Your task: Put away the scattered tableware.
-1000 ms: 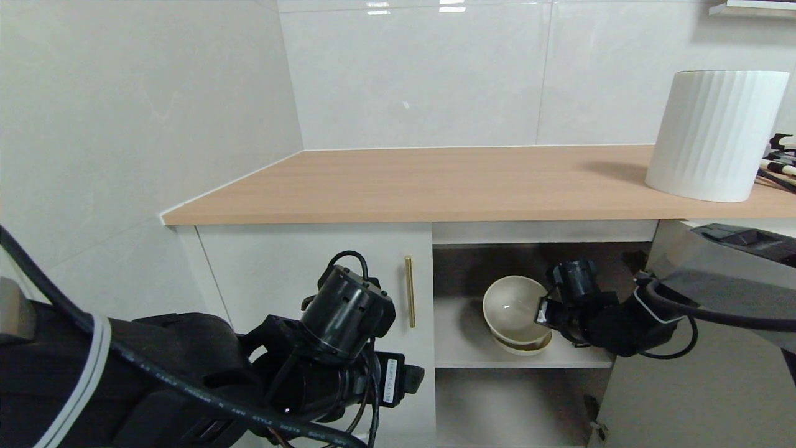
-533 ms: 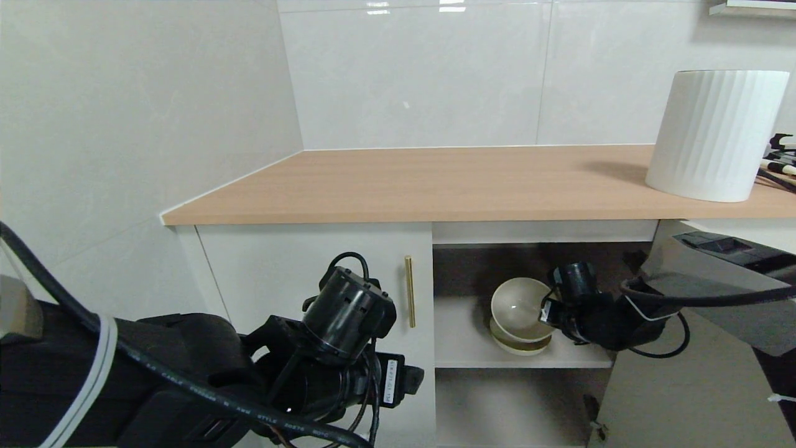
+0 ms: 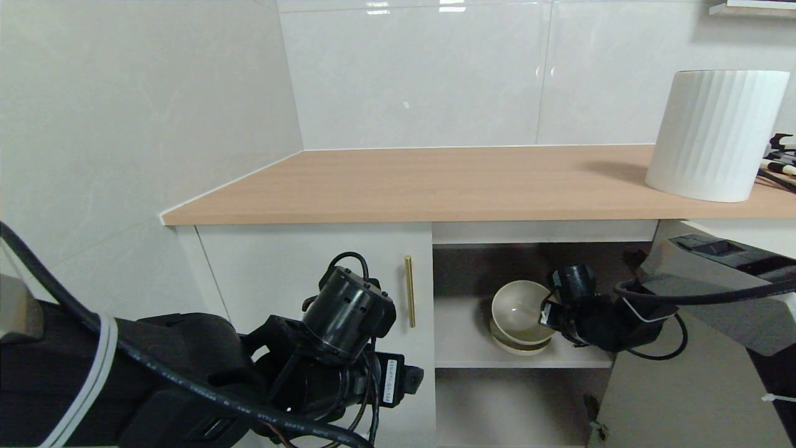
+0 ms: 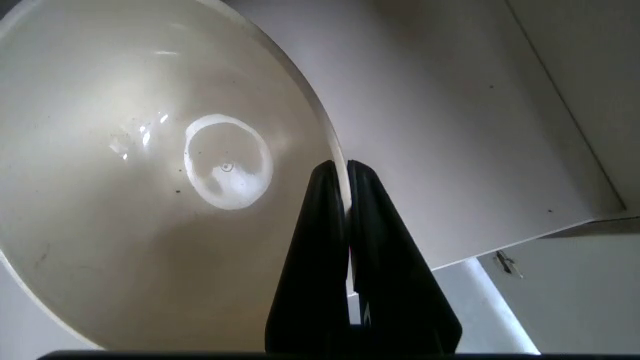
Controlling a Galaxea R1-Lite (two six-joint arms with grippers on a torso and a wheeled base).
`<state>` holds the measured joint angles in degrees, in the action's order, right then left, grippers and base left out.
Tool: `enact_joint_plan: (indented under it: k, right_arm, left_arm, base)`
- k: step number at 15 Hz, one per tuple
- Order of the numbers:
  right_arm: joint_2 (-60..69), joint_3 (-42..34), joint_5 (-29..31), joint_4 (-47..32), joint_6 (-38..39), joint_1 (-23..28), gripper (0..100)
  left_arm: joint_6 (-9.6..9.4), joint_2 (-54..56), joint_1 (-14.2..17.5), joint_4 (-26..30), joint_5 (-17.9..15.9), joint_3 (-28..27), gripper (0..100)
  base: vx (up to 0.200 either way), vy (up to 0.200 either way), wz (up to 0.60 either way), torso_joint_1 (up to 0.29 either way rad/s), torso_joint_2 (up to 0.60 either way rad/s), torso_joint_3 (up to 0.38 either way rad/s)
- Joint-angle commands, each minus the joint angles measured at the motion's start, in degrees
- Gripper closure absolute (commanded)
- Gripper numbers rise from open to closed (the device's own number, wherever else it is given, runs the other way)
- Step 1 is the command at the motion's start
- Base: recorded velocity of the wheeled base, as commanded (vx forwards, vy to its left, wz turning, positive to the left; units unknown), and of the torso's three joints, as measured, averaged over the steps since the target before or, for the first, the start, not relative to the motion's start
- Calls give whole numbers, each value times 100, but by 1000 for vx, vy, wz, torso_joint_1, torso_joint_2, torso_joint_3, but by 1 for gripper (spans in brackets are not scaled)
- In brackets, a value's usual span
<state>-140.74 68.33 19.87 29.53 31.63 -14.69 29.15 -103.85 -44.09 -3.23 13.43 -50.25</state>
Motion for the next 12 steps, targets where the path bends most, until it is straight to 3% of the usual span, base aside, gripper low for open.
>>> enact_joint_plan:
  k: [1, 11, 12]
  right_arm:
    - [-6, 5, -1, 1, 1, -8, 100]
    - [-24, -30, -1, -17, -17, -95, 100]
    - [-24, -39, -1, -17, -17, -104, 0]
  left_arm:
    - [3, -4, 6, -2, 1, -2, 0]
    - [3, -4, 32, -2, 1, -2, 0]
    - [3, 5, 32, -2, 1, -2, 0]
  base:
    - [0, 0, 0, 0, 0, 0]
    - [0, 0, 0, 0, 0, 0]
    - [0, 0, 0, 0, 0, 0]
